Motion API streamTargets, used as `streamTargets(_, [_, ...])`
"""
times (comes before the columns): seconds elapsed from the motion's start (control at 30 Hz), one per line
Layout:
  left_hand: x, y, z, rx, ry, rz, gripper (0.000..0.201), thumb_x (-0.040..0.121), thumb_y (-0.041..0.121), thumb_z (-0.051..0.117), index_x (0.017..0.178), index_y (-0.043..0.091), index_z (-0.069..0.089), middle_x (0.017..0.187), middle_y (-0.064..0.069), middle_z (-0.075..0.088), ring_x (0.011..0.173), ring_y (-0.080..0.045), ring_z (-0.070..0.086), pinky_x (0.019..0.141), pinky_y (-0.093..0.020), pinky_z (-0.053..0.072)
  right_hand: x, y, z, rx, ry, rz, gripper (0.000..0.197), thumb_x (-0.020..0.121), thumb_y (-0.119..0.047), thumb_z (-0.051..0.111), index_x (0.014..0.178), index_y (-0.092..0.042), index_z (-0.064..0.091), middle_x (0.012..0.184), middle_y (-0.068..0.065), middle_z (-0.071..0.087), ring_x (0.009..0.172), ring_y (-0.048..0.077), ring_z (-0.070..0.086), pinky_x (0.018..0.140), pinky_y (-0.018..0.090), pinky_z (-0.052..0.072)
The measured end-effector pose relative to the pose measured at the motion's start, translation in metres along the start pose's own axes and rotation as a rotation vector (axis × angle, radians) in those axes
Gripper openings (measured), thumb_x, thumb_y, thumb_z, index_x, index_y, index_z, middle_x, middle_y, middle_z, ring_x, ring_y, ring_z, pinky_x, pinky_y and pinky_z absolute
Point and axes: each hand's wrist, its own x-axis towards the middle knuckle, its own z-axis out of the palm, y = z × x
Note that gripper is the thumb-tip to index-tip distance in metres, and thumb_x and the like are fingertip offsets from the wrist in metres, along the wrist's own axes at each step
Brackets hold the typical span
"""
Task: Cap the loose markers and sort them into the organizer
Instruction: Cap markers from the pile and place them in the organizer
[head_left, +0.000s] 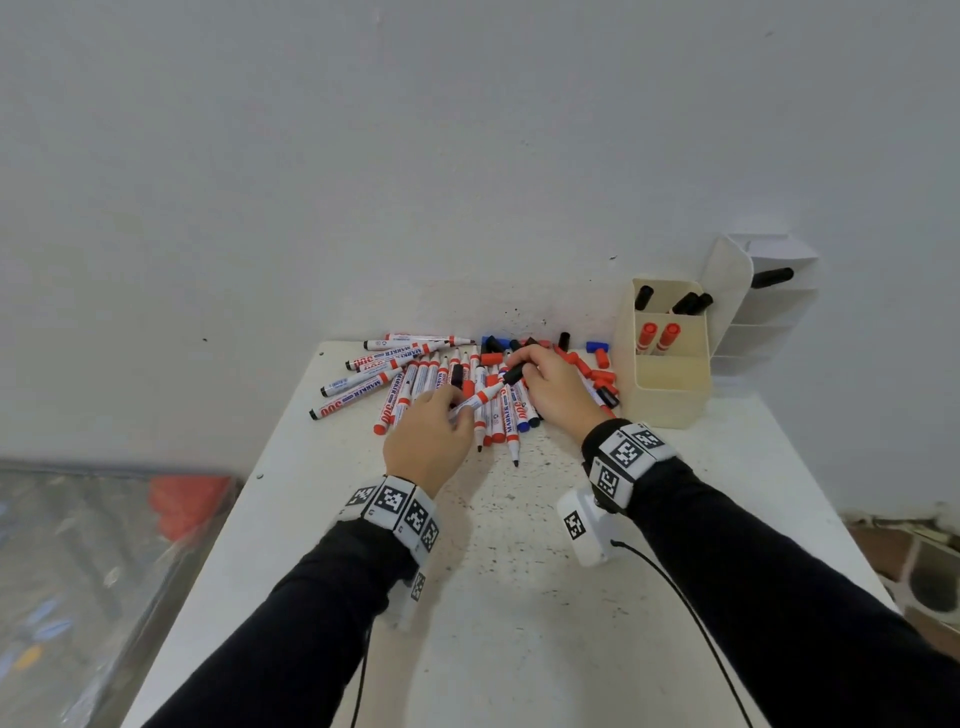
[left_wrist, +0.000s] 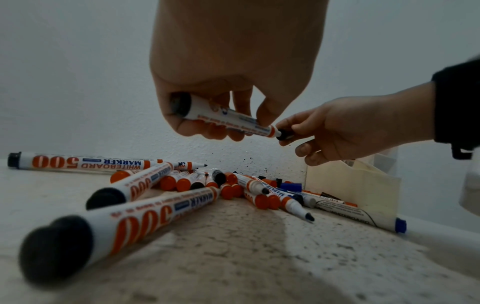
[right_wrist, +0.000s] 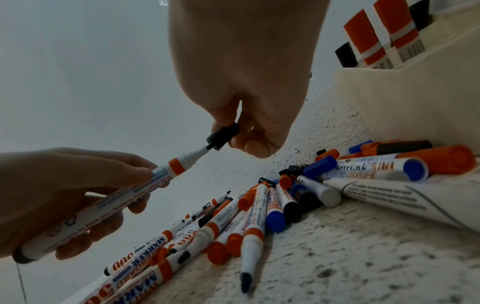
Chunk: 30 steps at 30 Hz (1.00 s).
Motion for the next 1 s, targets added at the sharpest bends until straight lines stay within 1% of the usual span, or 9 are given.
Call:
streamTargets(0.13, [-0.001,-0.001,0.0,-0.018,0.009,-0.001,0.027,0.095,0.034,0.041,0.115,0.02,0.054,0.107,0.003,0.058,0.085,-0.009,0.049,0.067,-0.023,0.036,-0.002,0.001,0.002,0.032,-0.003,0.033,0.028,0.099,-0.007,0.031,0.11,-0.012,0.056,0.109,0.0,0.052,0.074,0.004,0.05,0.059,0.015,0.039])
streamTargets(0.27, [-0.002,-0.001,0.0,-0.025,0.006,-0.008,0.028,0.095,0.034,0.041,0.115,0.02,0.054,0.107,0.002,0.058,0.087,-0.009,0.05,0.069,-0.024,0.037,-0.003,0.0,0.004,0.025,0.017,0.039,0.028,0.099,-0.008,0.03,0.109,-0.012,0.056,0.109,0.006,0.055,0.068,0.008,0.05,0.055,0.016,0.04])
streamTargets(0.43, [-0.003,-0.002,0.001,-0.039,0.004,-0.015,0.025,0.095,0.033,0.042,0.112,0.02,0.054,0.102,0.001,0.058,0.086,-0.011,0.051,0.067,-0.025,0.037,-0.005,0.001,0.002,0.015,0.019,0.029,0.027,0.1,-0.01,0.032,0.113,-0.011,0.055,0.101,0.007,0.057,0.074,0.018,0.052,0.056,0.02,0.04])
streamTargets(0.57, [-0.003,-0.001,0.001,-0.047,0.01,-0.015,0.025,0.095,0.033,0.042,0.112,0.02,0.054,0.1,0.002,0.057,0.085,-0.011,0.051,0.066,-0.025,0.038,-0.007,0.001,0.002,0.028,-0.016,0.039,0.026,0.1,-0.012,0.033,0.113,-0.013,0.055,0.097,0.002,0.056,0.071,0.016,0.051,0.058,0.021,0.04])
streamTargets(0.67, [-0.003,-0.004,0.002,-0.056,0.016,-0.004,0.025,0.096,0.033,0.041,0.112,0.02,0.055,0.101,0.003,0.059,0.086,-0.011,0.053,0.067,-0.026,0.04,-0.01,0.002,-0.003,0.091,-0.049,0.062,0.02,0.097,-0.016,0.042,0.112,-0.016,0.055,0.095,-0.004,0.056,0.085,0.014,0.054,0.067,0.02,0.043])
streamTargets(0.73, [-0.002,-0.006,0.003,-0.062,0.01,-0.004,0.025,0.096,0.033,0.04,0.111,0.019,0.056,0.1,0.002,0.06,0.086,-0.012,0.054,0.069,-0.027,0.044,-0.013,0.002,-0.006,0.056,-0.112,0.051,0.022,0.092,-0.015,0.052,0.114,-0.016,0.054,0.096,-0.005,0.053,0.089,0.012,0.054,0.068,0.014,0.042])
streamTargets(0.8, [-0.002,-0.007,0.005,-0.066,0.006,-0.008,0.024,0.096,0.032,0.04,0.108,0.019,0.056,0.097,0.003,0.06,0.084,-0.012,0.054,0.069,-0.028,0.045,-0.015,0.0,-0.005,0.015,-0.177,0.049,0.032,0.092,-0.012,0.051,0.122,-0.02,0.05,0.092,0.0,0.053,0.072,0.01,0.051,0.057,0.013,0.04])
streamTargets(0.87, [-0.003,-0.006,0.006,-0.065,-0.002,-0.019,0.024,0.096,0.032,0.04,0.108,0.019,0.056,0.097,0.003,0.058,0.084,-0.012,0.053,0.068,-0.028,0.043,-0.015,-0.001,0.0,0.022,-0.112,0.027,0.033,0.095,-0.012,0.043,0.127,-0.021,0.05,0.084,0.005,0.056,0.055,0.009,0.042,0.047,0.013,0.034])
streamTargets(1.0, [-0.001,-0.005,0.01,-0.05,-0.019,-0.032,0.026,0.096,0.034,0.04,0.11,0.019,0.057,0.1,0.001,0.06,0.082,-0.013,0.052,0.067,-0.028,0.044,-0.015,-0.003,0.003,0.12,0.183,0.066,0.016,0.093,-0.017,0.051,0.108,-0.012,0.053,0.081,-0.008,0.053,0.066,0.005,0.049,0.056,0.012,0.04])
